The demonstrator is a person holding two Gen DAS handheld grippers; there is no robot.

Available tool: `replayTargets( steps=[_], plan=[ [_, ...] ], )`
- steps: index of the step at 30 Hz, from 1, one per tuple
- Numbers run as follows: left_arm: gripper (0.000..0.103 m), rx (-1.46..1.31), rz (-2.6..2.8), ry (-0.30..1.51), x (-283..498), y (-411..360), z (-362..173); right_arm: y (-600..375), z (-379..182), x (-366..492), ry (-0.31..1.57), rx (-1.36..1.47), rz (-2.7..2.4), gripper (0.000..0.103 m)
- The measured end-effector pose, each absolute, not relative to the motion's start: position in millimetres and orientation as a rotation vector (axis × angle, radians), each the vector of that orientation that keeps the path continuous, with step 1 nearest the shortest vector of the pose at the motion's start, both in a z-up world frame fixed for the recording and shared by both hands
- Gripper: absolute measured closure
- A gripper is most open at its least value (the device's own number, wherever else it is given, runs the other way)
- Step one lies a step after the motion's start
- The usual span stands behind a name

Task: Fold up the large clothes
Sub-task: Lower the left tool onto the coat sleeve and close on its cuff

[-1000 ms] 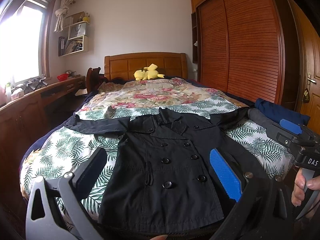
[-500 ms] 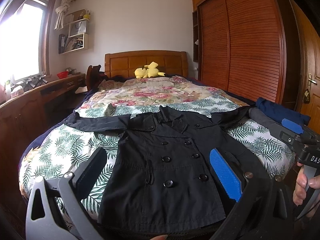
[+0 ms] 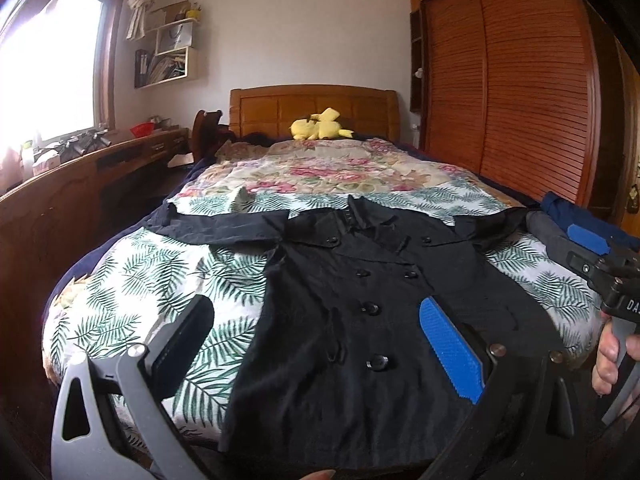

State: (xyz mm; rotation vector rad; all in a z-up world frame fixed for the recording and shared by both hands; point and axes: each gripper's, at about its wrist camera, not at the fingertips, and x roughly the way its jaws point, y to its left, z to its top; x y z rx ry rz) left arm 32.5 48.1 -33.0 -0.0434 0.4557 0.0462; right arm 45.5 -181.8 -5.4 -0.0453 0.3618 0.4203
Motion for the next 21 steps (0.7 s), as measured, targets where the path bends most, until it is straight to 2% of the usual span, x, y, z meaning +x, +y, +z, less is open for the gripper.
replayTargets(
  steps=[21],
  plan=[
    [0.0, -0.037, 0.181, 0.551, 76, 85, -83, -111, -53, 163, 0.465, -0.122, 0.596, 0.0]
  ],
)
